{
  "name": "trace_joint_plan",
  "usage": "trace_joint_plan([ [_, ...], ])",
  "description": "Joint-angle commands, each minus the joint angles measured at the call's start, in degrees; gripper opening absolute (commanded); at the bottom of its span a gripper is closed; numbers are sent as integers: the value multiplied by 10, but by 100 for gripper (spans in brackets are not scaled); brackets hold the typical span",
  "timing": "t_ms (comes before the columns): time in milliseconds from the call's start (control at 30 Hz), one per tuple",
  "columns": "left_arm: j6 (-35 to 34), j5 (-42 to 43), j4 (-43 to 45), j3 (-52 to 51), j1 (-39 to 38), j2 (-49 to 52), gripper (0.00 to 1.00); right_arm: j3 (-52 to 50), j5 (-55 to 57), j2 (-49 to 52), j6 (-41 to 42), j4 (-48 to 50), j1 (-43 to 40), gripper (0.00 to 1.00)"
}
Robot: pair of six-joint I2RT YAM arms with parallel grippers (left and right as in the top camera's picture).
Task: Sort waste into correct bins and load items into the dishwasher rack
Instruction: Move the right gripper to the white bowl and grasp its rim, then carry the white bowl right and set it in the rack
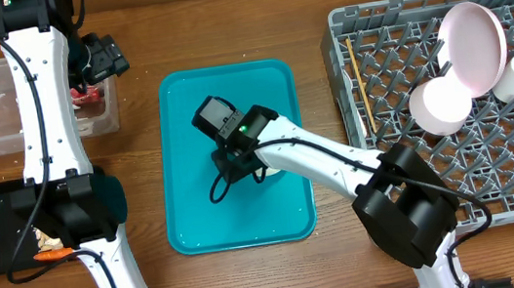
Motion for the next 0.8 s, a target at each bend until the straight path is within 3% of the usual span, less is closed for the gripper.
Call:
trace_joint_plan([
  [0, -12, 5, 1, 11, -1, -5, 100, -13, 22, 2, 7, -2, 0, 39],
  [433, -12, 5, 1, 11, -1, -5, 100, -8, 22, 0, 35, -13, -1, 25],
  [767, -12, 5, 1, 11, -1, -5, 100, 26, 16, -30, 56, -46, -2, 8],
])
